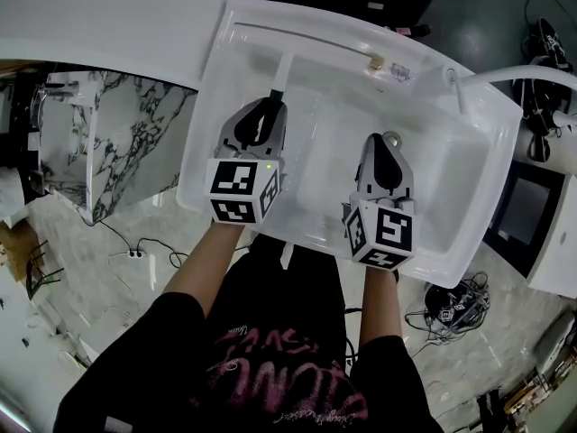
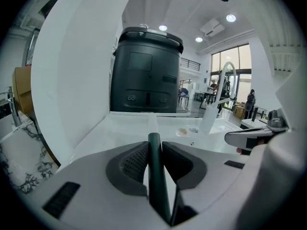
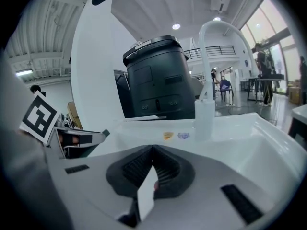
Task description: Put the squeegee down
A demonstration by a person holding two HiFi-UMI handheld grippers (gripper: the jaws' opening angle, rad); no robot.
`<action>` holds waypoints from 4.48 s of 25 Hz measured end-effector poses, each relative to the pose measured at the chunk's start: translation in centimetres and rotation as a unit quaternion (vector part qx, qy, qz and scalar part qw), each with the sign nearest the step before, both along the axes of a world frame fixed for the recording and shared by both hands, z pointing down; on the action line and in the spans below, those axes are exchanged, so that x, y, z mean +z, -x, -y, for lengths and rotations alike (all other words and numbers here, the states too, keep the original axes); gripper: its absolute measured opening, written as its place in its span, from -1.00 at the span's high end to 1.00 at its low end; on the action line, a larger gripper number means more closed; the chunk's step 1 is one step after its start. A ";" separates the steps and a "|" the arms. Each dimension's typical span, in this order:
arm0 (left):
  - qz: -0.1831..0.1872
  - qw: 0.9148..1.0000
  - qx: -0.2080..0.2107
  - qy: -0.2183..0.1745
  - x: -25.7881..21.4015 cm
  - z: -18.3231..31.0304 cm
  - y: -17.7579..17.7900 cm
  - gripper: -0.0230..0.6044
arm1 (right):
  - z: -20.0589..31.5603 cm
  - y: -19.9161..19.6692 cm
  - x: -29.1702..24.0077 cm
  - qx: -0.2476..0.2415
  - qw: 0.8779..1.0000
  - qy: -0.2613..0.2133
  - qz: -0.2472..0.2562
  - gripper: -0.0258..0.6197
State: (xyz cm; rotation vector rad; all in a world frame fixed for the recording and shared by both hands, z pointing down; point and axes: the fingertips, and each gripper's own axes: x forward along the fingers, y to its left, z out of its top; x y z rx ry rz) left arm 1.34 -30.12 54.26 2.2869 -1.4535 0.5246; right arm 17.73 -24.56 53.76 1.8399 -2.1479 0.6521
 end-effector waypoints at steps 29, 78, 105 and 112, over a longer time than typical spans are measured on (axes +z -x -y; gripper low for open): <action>0.006 0.999 0.003 0.051 4.3 0.9 -0.4 0.63 | 1.3 0.5 3.3 -0.004 0.999 0.028 0.015 0.86; -0.001 0.998 0.010 0.066 5.7 0.7 -0.8 0.62 | 0.4 2.5 5.4 -0.016 0.999 0.046 0.021 0.86; 0.014 1.000 0.011 0.014 1.7 -3.3 1.5 0.89 | -3.1 4.1 1.6 0.001 1.000 0.008 0.025 0.86; 0.013 1.000 0.014 0.003 0.3 -4.7 2.1 0.90 | -4.3 5.2 -0.2 0.000 1.000 -0.010 0.022 0.86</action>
